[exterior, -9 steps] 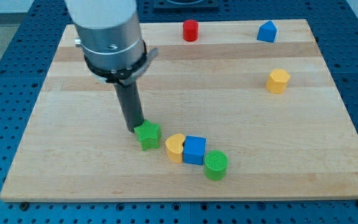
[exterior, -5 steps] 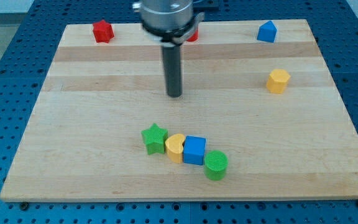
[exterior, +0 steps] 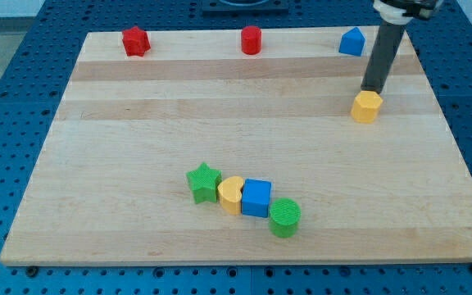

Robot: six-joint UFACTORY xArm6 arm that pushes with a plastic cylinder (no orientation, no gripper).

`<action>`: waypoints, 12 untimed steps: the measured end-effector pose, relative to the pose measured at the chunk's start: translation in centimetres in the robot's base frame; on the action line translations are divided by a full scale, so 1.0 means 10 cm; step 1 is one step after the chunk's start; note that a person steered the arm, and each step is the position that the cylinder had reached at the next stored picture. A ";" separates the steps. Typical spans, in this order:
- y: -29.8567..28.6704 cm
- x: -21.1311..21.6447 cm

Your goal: Move the yellow hexagon towards the blue cube

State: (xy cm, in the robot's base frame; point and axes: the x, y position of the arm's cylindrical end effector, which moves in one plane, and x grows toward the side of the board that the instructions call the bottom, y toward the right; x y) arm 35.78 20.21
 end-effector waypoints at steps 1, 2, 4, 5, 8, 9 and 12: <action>0.00 0.17; -0.02 0.37; -0.23 0.65; -0.43 0.66; -1.00 1.15; -1.25 1.25; -1.66 1.35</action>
